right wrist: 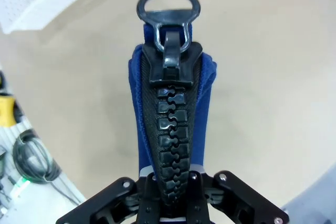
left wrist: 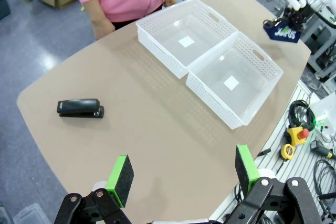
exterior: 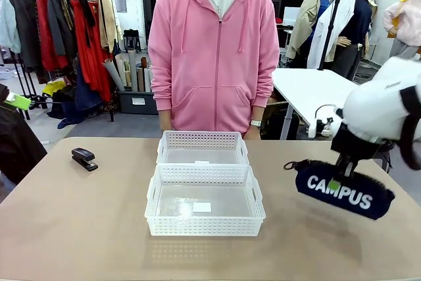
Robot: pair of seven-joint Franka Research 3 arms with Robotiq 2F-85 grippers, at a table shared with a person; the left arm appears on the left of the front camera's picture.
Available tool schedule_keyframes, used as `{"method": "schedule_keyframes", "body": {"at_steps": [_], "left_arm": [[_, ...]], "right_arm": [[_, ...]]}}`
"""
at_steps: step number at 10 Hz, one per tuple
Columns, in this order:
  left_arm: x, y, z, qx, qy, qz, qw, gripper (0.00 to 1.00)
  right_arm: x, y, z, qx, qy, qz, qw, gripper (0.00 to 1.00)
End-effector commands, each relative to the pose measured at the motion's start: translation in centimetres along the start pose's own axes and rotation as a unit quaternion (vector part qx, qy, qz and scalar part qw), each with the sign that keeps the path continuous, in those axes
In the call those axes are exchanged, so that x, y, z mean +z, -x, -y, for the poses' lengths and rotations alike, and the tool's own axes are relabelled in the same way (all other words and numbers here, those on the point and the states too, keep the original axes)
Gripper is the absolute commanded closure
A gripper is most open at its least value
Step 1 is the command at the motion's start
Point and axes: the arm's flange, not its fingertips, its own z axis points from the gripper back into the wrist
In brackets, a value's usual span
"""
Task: Distribute items into two baskets.
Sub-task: Pick up the Pencil pouch that the person points to.
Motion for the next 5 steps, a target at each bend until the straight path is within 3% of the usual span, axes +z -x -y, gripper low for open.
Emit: {"method": "schedule_keyframes", "body": {"at_steps": [1, 5], "left_arm": [[0.0, 0.0, -0.1, -0.008, 0.007, 0.008, 1.000, 0.00], [0.0, 0.0, -0.1, -0.008, 0.007, 0.008, 1.000, 0.00]], "right_arm": [[5.4, -0.3, 0.2, 0.004, -0.002, -0.010, 1.000, 1.00], [12.5, -0.9, 0.2, 0.035, 0.038, -0.012, 0.999, 1.00]]}}
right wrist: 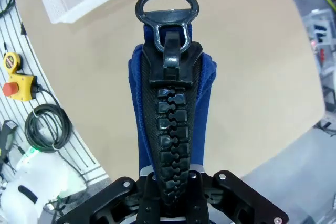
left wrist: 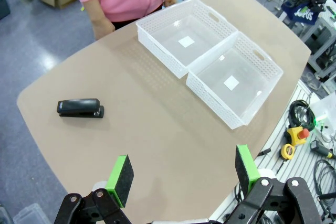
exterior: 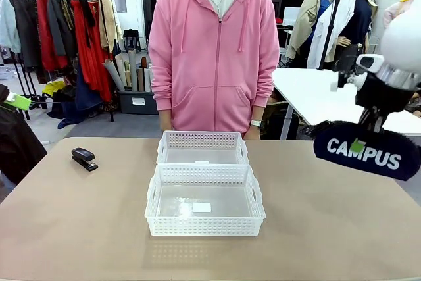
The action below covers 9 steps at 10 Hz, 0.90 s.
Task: Distribute items into two baskets.
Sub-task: Pick up the Pencil pouch that the person points to.
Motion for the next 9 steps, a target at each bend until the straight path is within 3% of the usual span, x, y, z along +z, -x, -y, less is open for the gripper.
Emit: {"method": "schedule_keyframes", "body": {"at_steps": [1, 7, 9], "left_arm": [[0.0, 0.0, -0.1, -0.008, 0.007, 0.008, 1.000, 0.00], [0.0, 0.0, -0.1, -0.008, 0.007, 0.008, 1.000, 0.00], [0.0, 0.0, -0.1, -0.008, 0.007, 0.008, 1.000, 0.00]], "right_arm": [[2.2, 0.0, 0.5, 0.017, 0.027, -0.002, 0.999, 1.00], [4.2, 0.2, 2.1, 0.043, 0.039, -0.006, 0.998, 1.00], [4.0, 0.0, 1.4, 0.023, 0.045, 0.002, 0.999, 1.00]]}}
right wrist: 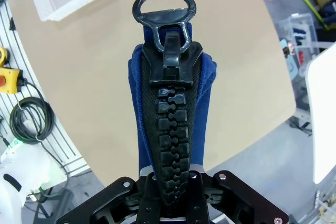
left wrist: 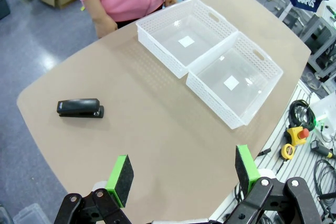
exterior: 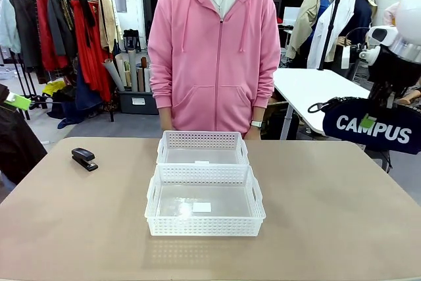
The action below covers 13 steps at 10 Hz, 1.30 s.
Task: Distribute items into two baskets.
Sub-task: Pick up the Pencil pouch that the person points to, then move the picked Pencil pouch towards the Organizing basket indicated by the person, stopping as directed.
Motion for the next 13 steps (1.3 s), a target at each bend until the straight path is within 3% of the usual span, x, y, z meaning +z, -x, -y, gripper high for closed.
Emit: {"method": "schedule_keyframes", "body": {"at_steps": [1, 13], "left_arm": [[-0.01, 0.01, -0.13, -0.008, 0.007, 0.008, 1.000, 0.00], [-0.01, 0.01, -0.13, -0.008, 0.007, 0.008, 1.000, 0.00]], "right_arm": [[0.26, -0.07, -0.10, -0.002, 0.003, 0.001, 1.000, 1.00], [0.26, -0.07, -0.10, -0.002, 0.003, 0.001, 1.000, 1.00]]}}
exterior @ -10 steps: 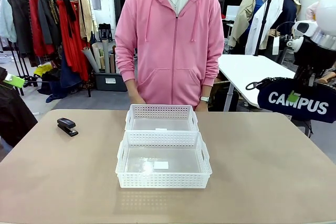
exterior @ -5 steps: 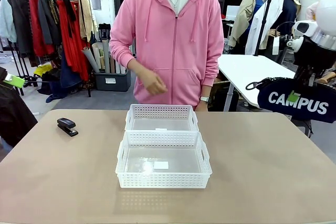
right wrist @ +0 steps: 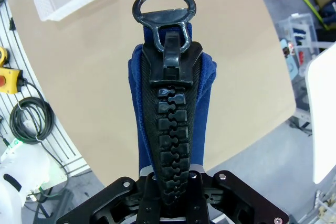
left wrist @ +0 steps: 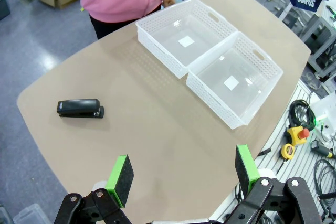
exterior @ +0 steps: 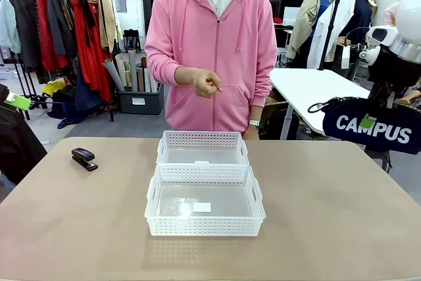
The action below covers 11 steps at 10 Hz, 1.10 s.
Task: Distribute items into two baskets.
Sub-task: Move the picked Pencil pouch towards the Organizing basket indicated by the person, stopping as directed.
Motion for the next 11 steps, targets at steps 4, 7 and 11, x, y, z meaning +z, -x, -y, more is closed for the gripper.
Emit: {"method": "schedule_keyframes", "body": {"at_steps": [4, 7, 11], "left_arm": [[-0.01, 0.02, -0.13, -0.007, 0.007, 0.008, 1.000, 0.00], [-0.01, 0.02, -0.13, -0.007, 0.007, 0.008, 1.000, 0.00], [-0.01, 0.02, -0.13, -0.007, 0.007, 0.008, 1.000, 0.00]], "right_arm": [[0.25, -0.07, -0.10, -0.002, 0.003, 0.001, 1.000, 1.00], [0.25, -0.07, -0.10, -0.002, 0.003, 0.001, 1.000, 1.00], [0.25, -0.07, -0.10, -0.002, 0.003, 0.001, 1.000, 1.00]]}}
